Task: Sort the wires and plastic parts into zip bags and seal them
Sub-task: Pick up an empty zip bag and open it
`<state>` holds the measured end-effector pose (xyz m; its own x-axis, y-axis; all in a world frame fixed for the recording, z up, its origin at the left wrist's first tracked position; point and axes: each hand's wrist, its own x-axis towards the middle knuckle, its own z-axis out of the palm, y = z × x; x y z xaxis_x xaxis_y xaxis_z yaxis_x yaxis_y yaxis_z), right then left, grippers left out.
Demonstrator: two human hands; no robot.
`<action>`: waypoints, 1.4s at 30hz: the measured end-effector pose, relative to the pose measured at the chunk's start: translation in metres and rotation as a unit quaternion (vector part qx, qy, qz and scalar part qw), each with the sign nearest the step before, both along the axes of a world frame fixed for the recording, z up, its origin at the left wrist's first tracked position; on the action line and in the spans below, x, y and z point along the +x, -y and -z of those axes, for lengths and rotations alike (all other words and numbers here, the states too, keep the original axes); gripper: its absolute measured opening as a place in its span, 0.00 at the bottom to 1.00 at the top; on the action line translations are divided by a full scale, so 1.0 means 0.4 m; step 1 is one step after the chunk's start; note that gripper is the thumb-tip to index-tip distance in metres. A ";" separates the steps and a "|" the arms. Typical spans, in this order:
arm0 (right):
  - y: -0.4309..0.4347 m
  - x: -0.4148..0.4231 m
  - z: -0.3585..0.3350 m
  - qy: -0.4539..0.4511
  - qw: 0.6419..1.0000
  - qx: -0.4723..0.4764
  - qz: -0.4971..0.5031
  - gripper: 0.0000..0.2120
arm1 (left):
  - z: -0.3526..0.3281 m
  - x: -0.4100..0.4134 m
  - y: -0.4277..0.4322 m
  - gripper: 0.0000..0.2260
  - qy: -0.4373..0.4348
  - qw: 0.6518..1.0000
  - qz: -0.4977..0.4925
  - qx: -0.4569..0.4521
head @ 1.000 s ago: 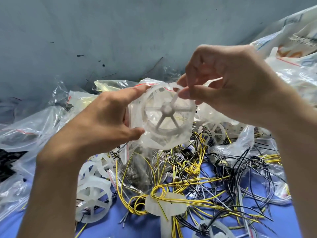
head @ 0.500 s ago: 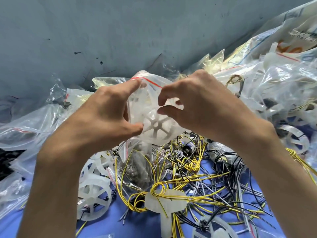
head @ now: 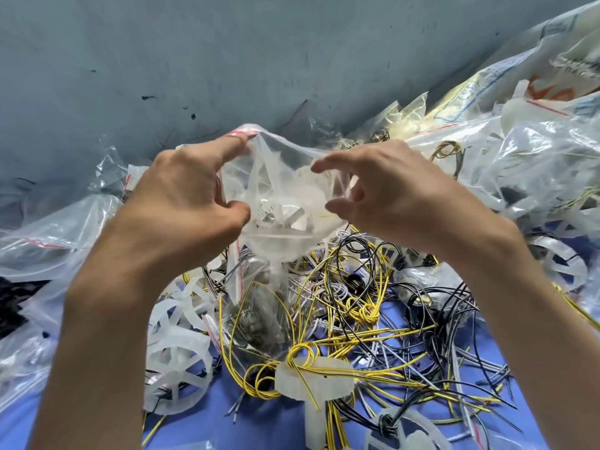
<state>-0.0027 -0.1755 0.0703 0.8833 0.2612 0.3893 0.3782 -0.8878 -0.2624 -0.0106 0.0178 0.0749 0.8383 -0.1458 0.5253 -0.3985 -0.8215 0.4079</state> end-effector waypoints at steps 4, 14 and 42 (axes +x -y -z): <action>-0.008 -0.001 -0.005 0.105 0.994 0.038 0.020 0.28 | -0.001 0.002 0.017 0.38 0.080 0.995 -0.051 0.019; -0.008 -0.018 -0.021 0.111 0.992 0.040 0.036 0.29 | -0.011 -0.021 0.016 0.30 0.059 0.993 -0.103 0.005; 0.025 -0.001 -0.003 0.033 0.999 -0.024 -0.012 0.41 | 0.022 0.010 0.041 0.40 0.039 0.997 -0.017 0.063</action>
